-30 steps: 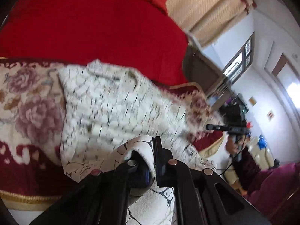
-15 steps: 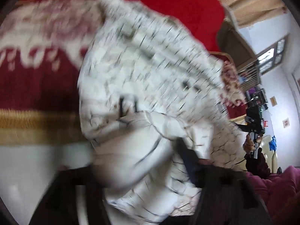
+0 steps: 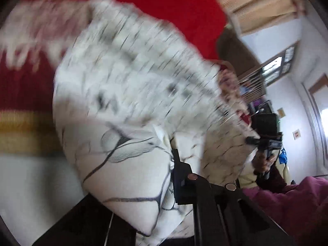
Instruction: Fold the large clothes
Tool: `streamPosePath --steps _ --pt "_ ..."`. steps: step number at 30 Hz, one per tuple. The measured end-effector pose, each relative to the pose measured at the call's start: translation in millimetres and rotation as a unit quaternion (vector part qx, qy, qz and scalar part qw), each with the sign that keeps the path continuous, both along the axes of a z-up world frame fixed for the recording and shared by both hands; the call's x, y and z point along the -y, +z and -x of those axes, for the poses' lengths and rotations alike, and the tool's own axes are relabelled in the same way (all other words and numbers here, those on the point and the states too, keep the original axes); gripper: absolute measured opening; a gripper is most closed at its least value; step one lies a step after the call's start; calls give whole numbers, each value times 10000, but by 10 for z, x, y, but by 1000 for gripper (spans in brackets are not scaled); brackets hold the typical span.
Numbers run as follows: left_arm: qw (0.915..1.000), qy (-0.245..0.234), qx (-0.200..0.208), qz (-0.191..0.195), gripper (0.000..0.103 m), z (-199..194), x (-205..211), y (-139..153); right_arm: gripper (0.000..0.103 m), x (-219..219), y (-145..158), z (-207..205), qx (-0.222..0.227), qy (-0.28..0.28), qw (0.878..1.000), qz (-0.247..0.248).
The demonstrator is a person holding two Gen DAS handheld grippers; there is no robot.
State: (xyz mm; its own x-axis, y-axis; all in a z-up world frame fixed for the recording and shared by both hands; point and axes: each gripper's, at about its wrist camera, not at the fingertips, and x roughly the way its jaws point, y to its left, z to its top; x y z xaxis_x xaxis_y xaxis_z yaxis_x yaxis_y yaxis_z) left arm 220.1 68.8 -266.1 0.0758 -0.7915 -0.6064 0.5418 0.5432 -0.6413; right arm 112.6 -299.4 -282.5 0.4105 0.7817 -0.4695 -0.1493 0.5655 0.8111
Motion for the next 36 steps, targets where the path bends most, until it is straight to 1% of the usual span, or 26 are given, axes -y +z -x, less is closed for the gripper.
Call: streamPosePath --steps 2,4,6,8,9,12,13,15,17,18,19,20,21,22,23,24,25,26,27,28,29,30,31,33,35,36 --pt "9985 53 390 376 10 -102 1 336 15 -86 151 -102 248 73 9996 -77" --pt "9965 95 617 562 9 -234 6 560 14 -175 297 -265 476 102 9988 -88" --pt "9948 110 765 668 9 -445 60 773 13 -240 416 -419 650 61 9977 -189" --pt "9939 136 875 660 9 -656 135 925 11 -214 526 -560 810 -39 9962 -303" --pt "9935 173 931 634 9 -785 182 1006 10 -182 574 -647 899 -139 9953 -342" --pt "9915 380 963 792 9 -1193 169 1220 9 26 773 -878 1132 -516 9911 -472" --pt "9915 469 899 820 9 -1341 160 1260 9 143 864 -995 1263 -709 9884 -461" --pt "9915 740 713 796 9 -1762 165 1327 9 411 1017 -1227 1426 -1111 9823 -493" --pt "9911 1087 349 691 10 -2227 190 1253 9 764 1093 -1561 1446 -1759 9727 -442" --pt "9905 1197 90 665 13 -2470 223 1156 9 1066 1048 -1761 1310 -2196 9652 -547" --pt "9894 1288 -173 651 13 -2684 260 1044 9 1309 943 -1925 1064 -2494 9598 -728" --pt "9869 1425 -487 587 13 -2893 294 870 9 1482 852 -2020 858 -2699 9551 -872" --pt "9829 1603 -802 428 13 -3074 332 664 10 1690 670 -2179 569 -2893 9491 -1105" --pt "9787 1735 -1065 278 13 -3205 374 481 11 1816 526 -2293 351 -2956 9479 -1137" --pt "9723 1886 -1368 169 14 -3303 395 270 15 1943 378 -2377 77 -3092 9450 -1062" --pt "9652 2047 -1616 165 14 -3353 396 76 17 2026 239 -2412 -109 -3249 9391 -1117" --pt "9609 2153 -1730 203 14 -3361 387 -54 26 2128 66 -2402 -239 -3452 9279 -1387" --pt "9578 2231 -1798 242 14 -3346 376 -155 50 2229 -63 -2335 -295 -3595 9178 -1660" --pt "9545 2302 -1860 371 14 -3320 342 -224 69 2300 -153 -2263 -343 -3744 9078 -1858" --pt "9515 2362 -1899 538 15 -3296 301 -252 87 2363 -195 -2156 -323 -3958 8978 -1904" --pt "9481 2431 -1922 715 15 -3269 251 -257 87 2431 -181 -2040 -137 -4168 8906 -1815" --pt "9460 2469 -1918 855 20 -3242 213 -225 87 2447 -110 -1952 109 -4225 8915 -1632" --pt "9463 2458 -1871 951 23 -3228 193 -176 87 2436 -50 -1917 204 -4183 8959 -1483" --pt "9484 2449 -1664 1136 30 -3200 163 -4 87 2345 105 -1906 343 -3939 9100 -1245" --pt "9455 2471 -1571 1423 35 -3190 123 148 86 2119 313 -1936 508 -3591 9271 -945" --pt "9428 2478 -1547 1608 45 -3183 112 230 86 1965 440 -1954 617 -3400 9358 -699"
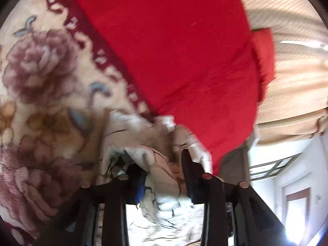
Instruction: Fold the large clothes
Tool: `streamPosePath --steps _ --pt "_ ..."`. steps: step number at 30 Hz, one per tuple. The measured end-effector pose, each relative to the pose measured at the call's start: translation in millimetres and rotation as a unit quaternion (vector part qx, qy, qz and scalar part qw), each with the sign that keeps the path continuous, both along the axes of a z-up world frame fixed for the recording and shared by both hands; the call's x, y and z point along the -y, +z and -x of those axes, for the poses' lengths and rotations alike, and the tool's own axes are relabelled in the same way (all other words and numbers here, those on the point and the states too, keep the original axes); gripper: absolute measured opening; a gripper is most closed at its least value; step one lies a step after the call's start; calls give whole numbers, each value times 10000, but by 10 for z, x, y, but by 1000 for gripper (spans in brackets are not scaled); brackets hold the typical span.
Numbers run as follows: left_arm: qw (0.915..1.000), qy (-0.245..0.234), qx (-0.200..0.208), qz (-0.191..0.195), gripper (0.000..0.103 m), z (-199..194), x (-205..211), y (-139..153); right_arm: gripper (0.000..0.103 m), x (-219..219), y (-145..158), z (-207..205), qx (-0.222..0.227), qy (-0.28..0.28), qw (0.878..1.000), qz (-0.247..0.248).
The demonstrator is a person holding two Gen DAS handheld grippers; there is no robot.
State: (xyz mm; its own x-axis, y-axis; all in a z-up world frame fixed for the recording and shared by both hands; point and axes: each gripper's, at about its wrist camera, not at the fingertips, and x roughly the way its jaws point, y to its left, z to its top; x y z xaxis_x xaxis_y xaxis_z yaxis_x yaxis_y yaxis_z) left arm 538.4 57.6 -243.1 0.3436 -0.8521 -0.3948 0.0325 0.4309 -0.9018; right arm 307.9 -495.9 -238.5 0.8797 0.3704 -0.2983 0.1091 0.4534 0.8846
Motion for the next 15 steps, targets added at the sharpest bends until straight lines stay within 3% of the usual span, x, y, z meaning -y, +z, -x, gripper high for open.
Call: streamPosePath --steps 1,3,5,7,9,11,13,15 --pt "9999 62 45 116 57 16 -23 72 86 -145 115 -21 29 177 9995 276" --pt "9982 428 223 350 71 75 -104 234 86 -506 288 -95 37 549 9951 817" --pt "9925 989 526 497 82 147 -277 349 85 -855 383 -143 8 881 9886 1223" --pt "9885 1346 508 473 87 235 -404 395 85 -1198 408 -149 -6 1146 9811 1559" --pt "9940 1014 362 -201 87 328 -328 423 83 -1433 371 -104 -50 1223 9753 1840" --pt "9923 500 587 -969 87 534 -128 460 70 -1549 284 -72 -150 1228 9735 1923" --pt "9809 -102 948 -1694 87 842 133 439 65 -1632 155 -60 -447 1023 9662 2322" --pt "9613 -677 1265 -2352 87 1184 400 357 53 -1669 -73 -116 -891 912 9564 2627"
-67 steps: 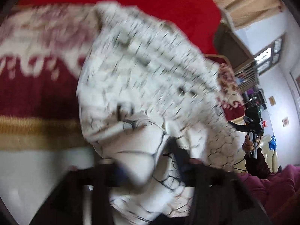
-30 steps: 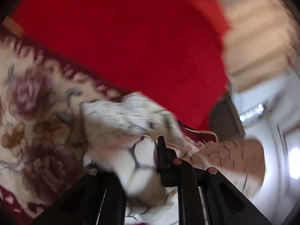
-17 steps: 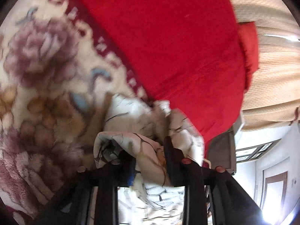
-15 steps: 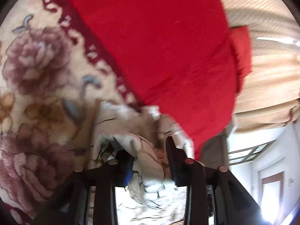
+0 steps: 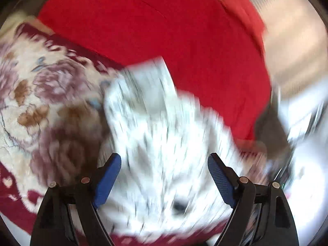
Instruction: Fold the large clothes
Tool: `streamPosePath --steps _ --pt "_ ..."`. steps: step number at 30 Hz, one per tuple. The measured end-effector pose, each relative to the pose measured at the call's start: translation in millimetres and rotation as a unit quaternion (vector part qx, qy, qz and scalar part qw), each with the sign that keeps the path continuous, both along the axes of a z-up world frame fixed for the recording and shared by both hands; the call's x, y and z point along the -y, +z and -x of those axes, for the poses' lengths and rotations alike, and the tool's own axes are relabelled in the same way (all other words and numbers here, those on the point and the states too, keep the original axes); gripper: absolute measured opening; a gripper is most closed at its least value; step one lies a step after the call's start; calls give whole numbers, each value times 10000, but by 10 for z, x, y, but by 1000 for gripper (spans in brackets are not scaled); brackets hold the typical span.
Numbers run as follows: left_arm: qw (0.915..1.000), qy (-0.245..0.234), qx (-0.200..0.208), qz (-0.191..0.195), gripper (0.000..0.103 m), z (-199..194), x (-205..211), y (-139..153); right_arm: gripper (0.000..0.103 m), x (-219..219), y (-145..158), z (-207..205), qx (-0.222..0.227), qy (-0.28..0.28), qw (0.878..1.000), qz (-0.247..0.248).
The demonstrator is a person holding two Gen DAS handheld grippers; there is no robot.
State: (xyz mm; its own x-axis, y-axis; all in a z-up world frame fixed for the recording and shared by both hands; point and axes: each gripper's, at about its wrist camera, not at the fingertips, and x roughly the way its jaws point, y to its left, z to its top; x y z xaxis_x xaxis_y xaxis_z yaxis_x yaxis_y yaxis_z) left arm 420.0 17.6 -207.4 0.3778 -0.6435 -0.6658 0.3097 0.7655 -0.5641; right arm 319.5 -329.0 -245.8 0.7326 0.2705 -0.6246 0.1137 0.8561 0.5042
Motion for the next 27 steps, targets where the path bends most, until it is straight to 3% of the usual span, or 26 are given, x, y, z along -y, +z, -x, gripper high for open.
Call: streamPosePath --steps 2,4,6,8,9,13,18,22,25,27 --pt "9978 -171 228 -601 87 214 199 -140 28 119 -318 -5 -632 -128 9979 -63" --pt "9940 -155 283 -1044 87 248 308 -314 20 269 -533 71 -600 -144 9964 -589" --pt "9921 -104 83 -1249 87 175 323 -477 12 394 -604 153 -474 -145 9944 -930" --pt "9925 -3 -365 -1167 86 59 301 -512 11 472 -639 182 -530 -141 9916 -1170" --pt "9928 25 -379 -1132 86 30 306 -453 11 486 -640 183 -576 -120 9912 -1188" --pt "9953 0 173 -951 86 -152 390 -24 11 403 -614 139 -588 30 9952 -785" --pt "9931 -39 17 -1171 86 -736 716 9 11 300 -584 172 -399 75 9979 -499" --pt "9827 393 -175 -1803 86 -1287 864 -208 11 299 -591 171 -340 169 9983 -450" --pt "9782 920 -490 -1798 87 -1687 695 -436 11 310 -590 155 -346 258 9979 -473" --pt "9603 1538 -250 -2315 87 -1803 537 -454 11 312 -601 150 -335 282 9978 -500"
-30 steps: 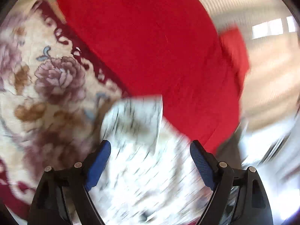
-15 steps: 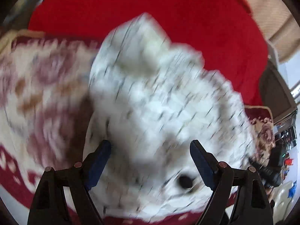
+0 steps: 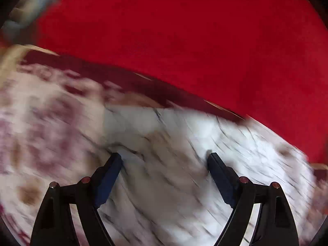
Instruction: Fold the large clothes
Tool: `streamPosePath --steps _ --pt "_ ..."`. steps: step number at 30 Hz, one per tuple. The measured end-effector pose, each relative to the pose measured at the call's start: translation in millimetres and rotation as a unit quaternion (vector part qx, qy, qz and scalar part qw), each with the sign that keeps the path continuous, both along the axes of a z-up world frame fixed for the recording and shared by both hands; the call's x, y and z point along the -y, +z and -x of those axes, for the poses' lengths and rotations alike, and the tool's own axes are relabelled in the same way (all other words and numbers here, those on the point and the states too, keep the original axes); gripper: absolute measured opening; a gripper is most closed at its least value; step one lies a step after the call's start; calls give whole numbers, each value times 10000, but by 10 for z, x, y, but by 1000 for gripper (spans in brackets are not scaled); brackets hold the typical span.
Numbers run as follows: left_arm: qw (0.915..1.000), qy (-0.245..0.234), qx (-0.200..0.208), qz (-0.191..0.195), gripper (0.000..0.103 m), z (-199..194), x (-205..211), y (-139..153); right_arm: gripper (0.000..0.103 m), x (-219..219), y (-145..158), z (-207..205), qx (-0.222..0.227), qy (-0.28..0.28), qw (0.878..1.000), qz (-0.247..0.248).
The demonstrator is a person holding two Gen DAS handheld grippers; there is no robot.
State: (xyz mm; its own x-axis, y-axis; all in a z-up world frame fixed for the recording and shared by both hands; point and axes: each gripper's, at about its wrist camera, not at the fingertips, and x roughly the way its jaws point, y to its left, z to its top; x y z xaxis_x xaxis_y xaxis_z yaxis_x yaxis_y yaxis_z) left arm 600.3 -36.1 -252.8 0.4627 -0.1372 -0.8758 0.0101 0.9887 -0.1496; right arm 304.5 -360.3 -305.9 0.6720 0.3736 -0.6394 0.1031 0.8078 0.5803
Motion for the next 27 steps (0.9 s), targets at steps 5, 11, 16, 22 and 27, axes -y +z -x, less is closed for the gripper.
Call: streamPosePath --steps 5,11,16,22,27 --pt "9979 293 -176 558 86 115 -347 70 11 -7 -4 51 33 5 10000 43" --pt "9935 -718 262 841 86 819 -203 467 11 24 65 47 -86 -85 9999 -102" --pt "9843 -1662 248 543 86 1554 162 490 16 -39 456 -66 132 -95 9998 -68" --pt "9863 -1286 551 -872 88 1985 165 102 16 -437 733 -492 88 182 9995 254" --pt "9790 -1217 960 -1325 88 2245 230 -39 18 -679 397 -783 -587 308 9948 777"
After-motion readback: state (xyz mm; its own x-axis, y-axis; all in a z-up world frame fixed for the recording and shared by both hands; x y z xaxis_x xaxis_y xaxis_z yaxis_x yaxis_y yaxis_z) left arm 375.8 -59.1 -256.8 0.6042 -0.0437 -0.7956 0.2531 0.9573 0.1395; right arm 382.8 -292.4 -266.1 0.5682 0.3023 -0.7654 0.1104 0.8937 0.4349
